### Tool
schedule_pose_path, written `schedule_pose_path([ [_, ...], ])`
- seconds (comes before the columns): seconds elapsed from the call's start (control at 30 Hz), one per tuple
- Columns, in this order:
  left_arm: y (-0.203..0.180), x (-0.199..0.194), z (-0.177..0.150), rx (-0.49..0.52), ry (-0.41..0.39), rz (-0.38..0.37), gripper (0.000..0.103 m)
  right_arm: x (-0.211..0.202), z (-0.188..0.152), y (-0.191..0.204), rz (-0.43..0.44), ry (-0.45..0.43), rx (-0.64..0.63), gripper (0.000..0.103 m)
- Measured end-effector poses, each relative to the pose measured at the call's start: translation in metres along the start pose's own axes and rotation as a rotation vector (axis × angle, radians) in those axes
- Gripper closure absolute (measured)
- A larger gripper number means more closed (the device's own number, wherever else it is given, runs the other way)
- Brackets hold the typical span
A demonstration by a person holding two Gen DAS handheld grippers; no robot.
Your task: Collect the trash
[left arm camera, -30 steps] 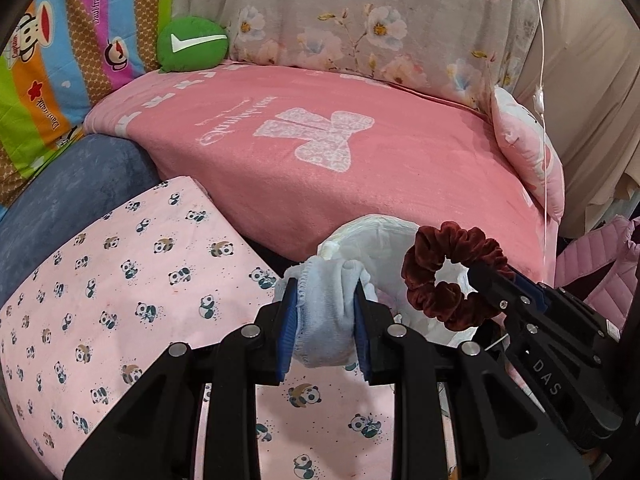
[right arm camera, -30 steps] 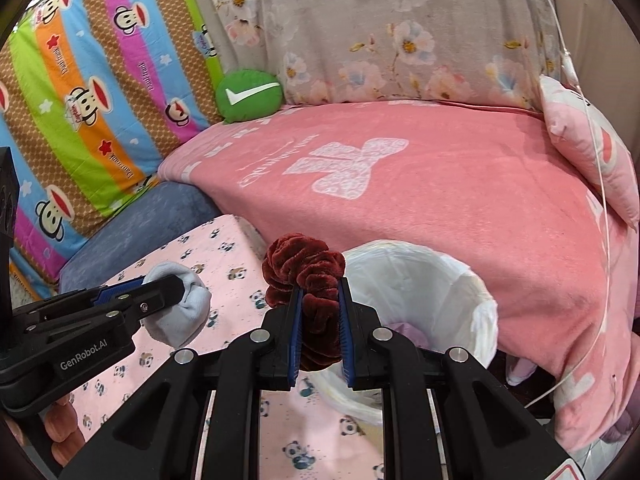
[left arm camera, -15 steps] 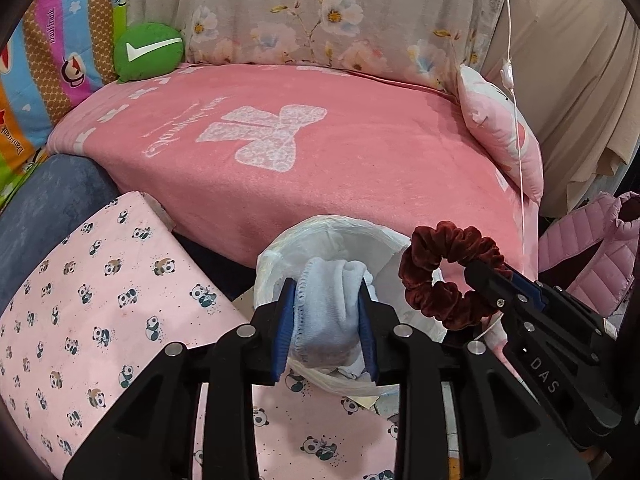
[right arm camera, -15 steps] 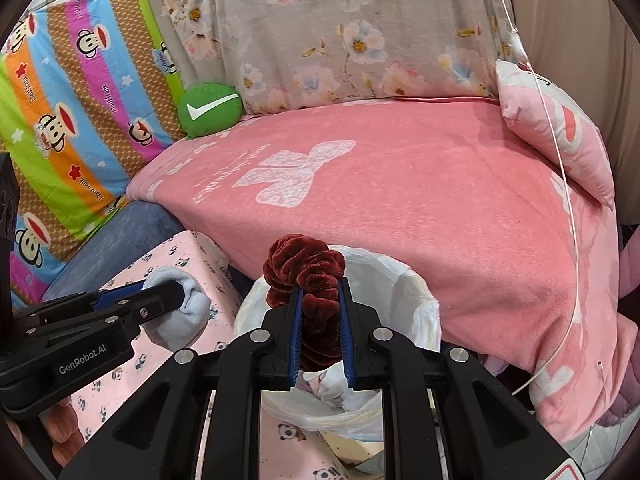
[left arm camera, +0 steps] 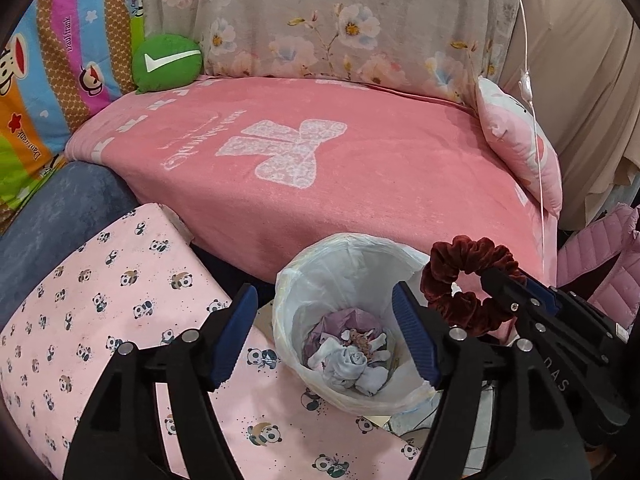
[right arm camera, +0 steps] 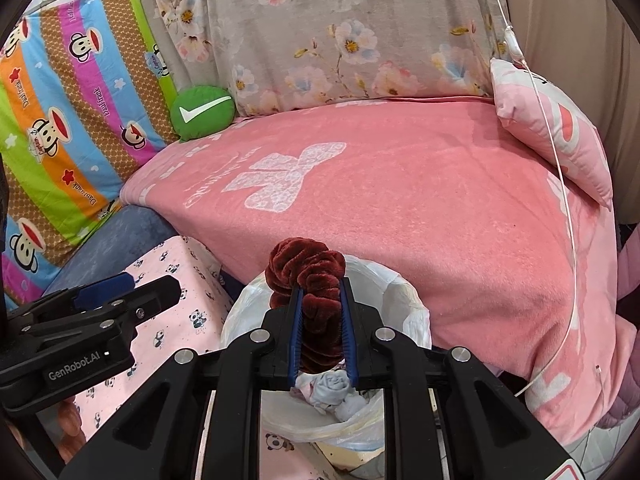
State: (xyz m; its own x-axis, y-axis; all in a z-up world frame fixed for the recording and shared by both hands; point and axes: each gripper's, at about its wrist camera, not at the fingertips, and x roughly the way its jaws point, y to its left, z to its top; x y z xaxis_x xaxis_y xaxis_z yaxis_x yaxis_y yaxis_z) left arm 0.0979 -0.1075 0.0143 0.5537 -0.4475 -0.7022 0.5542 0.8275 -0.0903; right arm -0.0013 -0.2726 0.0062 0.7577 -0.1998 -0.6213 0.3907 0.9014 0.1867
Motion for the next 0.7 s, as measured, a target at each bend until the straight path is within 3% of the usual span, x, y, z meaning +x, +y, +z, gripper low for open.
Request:
schedule_pose_path([
  [0.17, 0.008, 0.0, -0.002, -0.012, 0.0, 0.025, 0.035, 0.005, 0.002, 0.009, 0.005, 0.002, -0.017, 0.08],
  [0.3, 0.014, 0.0, -0.004, -0.023, -0.002, 0.037, 0.035, 0.006, 0.003, 0.017, 0.018, -0.002, -0.036, 0.068],
  [0.47, 0.02, -0.004, -0.005, -0.035, -0.013, 0.059, 0.035, 0.004, 0.005, 0.03, 0.015, -0.003, -0.065, 0.063],
  [0.7, 0.03, -0.012, -0.01, -0.05, -0.04, 0.116, 0.025, -0.006, 0.005, 0.045, -0.012, 0.003, -0.114, 0.046],
])
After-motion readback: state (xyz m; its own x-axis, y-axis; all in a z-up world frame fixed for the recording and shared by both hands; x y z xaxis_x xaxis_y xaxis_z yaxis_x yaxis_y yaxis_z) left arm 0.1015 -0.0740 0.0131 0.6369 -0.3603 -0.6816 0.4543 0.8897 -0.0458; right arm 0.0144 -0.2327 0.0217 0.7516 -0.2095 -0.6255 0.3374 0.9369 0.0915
